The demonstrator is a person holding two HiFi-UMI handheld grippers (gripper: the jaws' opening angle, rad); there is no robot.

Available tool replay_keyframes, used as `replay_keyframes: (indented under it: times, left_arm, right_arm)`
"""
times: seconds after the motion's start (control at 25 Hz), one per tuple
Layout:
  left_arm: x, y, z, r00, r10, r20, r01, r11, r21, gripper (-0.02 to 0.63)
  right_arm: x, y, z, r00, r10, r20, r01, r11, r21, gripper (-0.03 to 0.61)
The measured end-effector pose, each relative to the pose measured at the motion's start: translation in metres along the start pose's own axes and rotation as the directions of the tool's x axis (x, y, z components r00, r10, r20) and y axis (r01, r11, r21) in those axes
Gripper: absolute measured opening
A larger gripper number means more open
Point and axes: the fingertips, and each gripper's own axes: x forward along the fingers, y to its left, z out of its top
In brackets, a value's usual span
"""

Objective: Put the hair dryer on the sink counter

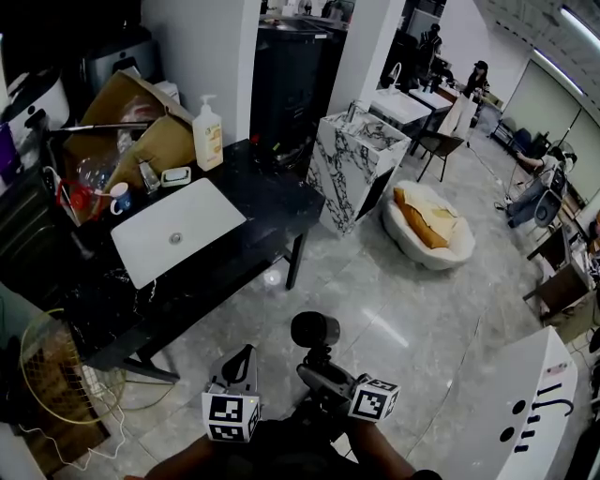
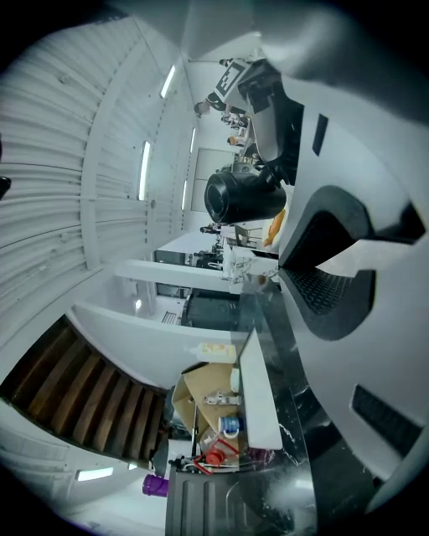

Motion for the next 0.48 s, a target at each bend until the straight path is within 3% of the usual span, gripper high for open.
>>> replay_keyframes:
  times: [0.48]
  left_arm:
    - [0.045,-0.007,0.008,0.999,0.03,-0.014,-0.03,0.999,-0.036,0.009]
  right_arm:
    - [0.007,-0.029,0.041,1.0,-0.002,-0.031,0.002,1.0,-0.007,0.278]
